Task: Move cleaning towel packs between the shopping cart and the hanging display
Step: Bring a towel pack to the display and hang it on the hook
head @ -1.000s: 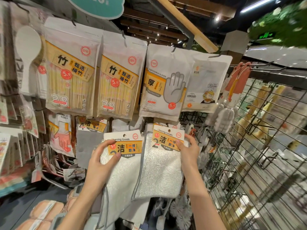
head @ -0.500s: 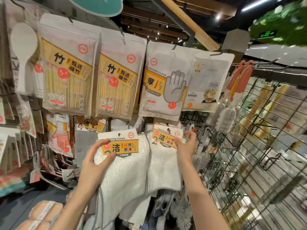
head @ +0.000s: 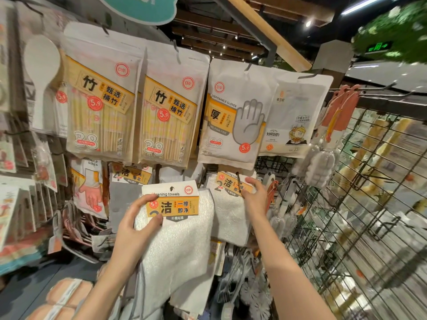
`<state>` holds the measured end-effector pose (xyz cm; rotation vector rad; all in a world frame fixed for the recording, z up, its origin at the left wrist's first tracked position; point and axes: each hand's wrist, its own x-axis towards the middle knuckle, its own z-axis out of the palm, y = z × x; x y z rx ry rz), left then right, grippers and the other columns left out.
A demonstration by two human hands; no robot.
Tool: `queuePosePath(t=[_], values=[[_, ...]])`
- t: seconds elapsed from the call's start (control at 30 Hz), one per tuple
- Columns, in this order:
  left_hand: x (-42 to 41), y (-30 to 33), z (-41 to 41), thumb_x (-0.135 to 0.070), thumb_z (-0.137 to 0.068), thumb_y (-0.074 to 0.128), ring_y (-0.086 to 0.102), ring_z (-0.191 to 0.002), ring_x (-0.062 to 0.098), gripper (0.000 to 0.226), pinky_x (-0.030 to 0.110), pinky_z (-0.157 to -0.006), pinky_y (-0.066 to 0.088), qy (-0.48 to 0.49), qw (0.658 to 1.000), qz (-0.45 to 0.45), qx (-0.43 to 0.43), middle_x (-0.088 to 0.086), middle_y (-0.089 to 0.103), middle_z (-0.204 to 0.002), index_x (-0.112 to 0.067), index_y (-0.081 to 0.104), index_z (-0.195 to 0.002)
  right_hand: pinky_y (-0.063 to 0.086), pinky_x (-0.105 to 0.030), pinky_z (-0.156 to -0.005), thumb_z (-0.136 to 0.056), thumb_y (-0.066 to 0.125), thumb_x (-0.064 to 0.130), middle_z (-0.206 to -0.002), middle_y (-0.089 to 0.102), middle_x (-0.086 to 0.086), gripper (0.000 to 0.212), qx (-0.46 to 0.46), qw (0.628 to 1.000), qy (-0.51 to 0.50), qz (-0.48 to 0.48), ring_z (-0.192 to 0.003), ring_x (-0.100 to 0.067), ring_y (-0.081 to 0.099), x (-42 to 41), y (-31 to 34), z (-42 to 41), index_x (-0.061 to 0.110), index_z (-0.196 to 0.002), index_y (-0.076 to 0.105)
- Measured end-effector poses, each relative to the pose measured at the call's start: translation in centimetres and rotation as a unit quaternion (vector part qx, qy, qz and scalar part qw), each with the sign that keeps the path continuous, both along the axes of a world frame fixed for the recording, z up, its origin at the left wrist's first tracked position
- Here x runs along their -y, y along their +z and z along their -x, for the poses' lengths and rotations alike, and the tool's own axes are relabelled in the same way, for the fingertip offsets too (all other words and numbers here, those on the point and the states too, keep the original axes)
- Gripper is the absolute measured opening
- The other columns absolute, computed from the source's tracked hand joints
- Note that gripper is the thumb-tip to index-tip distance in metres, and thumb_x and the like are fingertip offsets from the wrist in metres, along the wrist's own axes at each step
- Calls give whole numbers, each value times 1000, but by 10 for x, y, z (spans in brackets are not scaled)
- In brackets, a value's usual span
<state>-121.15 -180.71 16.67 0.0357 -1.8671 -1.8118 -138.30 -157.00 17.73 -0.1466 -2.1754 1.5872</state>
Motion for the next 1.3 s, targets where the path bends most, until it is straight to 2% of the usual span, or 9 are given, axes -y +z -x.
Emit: queuePosePath(t=[0.13,0.3,0.47,0.63,0.77,0.9,1.03,1.13,1.3], values=[[-2,-3,3,-1,-86,62,48,-96,-25,41,-1,-72,37,-5,1000,-9,-1,-33,57,-110,-37,60,-106,24,-21,-100,-81,67,5,-130,37,-1,40,18,999,24,-19,-120,-13,38,-3,1,-8,19,-118,61],[-5,-3,3,-4,-86,63,46,-96,-26,40,11,-81,36,-16,1000,-14,-5,-32,55,-112,-38,60,-106,15,-19,-103,-81,71,15,-138,24,-6,33,20,998,51,-21,-132,-17,25,-4,7,-32,22,-112,62],[-9,-7,5,-4,-85,64,51,-110,-6,40,27,-93,38,-30,999,-29,2,-31,59,-113,-39,61,-106,15,-20,-102,-84,68,22,-127,25,5,28,-7,996,90,-21,-123,-7,22,7,14,-67,25,-111,63],[-18,-3,-2,-5,-86,63,51,-103,-16,39,5,-80,38,-43,999,-18,-3,-35,58,-109,-37,60,-109,18,6,-82,-91,59,27,-132,28,8,31,-9,980,193,-44,-123,0,23,29,20,-95,26,-122,57],[-21,-2,-5,-5,-86,63,51,-102,-17,39,-2,-73,37,-43,999,-27,-5,-30,59,-113,-35,61,-110,21,-19,-103,-91,57,35,-133,33,12,40,15,968,235,-82,-128,-4,27,42,22,-100,27,-130,52],[-23,-2,-8,-4,-86,63,53,-98,-17,39,-2,-70,39,-50,998,-38,-8,-22,58,-116,-33,61,-110,23,-21,-108,-90,61,27,-135,43,3,35,7,965,248,-81,-127,-5,34,46,23,-105,22,-124,58],[-23,-6,-9,-4,-86,63,58,-100,-4,43,6,-72,44,-53,997,-57,-10,-9,61,-119,-34,58,-116,23,5,-91,-87,65,14,-132,47,-1,39,-18,964,248,-97,-119,-3,38,48,25,-112,16,-124,58],[-23,-9,-8,-2,-85,63,59,-108,7,54,19,-81,47,-52,995,-84,-12,-5,59,-124,-40,53,-122,25,2,-94,-85,66,8,-128,48,6,41,-25,964,253,-77,-120,-1,40,48,25,-121,22,-122,57],[-22,-10,-9,-2,-83,66,47,-121,1,67,29,-95,44,-35,997,-66,-22,-23,47,-133,-39,41,-134,35,1,-85,-82,65,-2,-109,52,27,40,-29,958,285,-32,-105,16,47,44,27,-133,28,-104,52]])
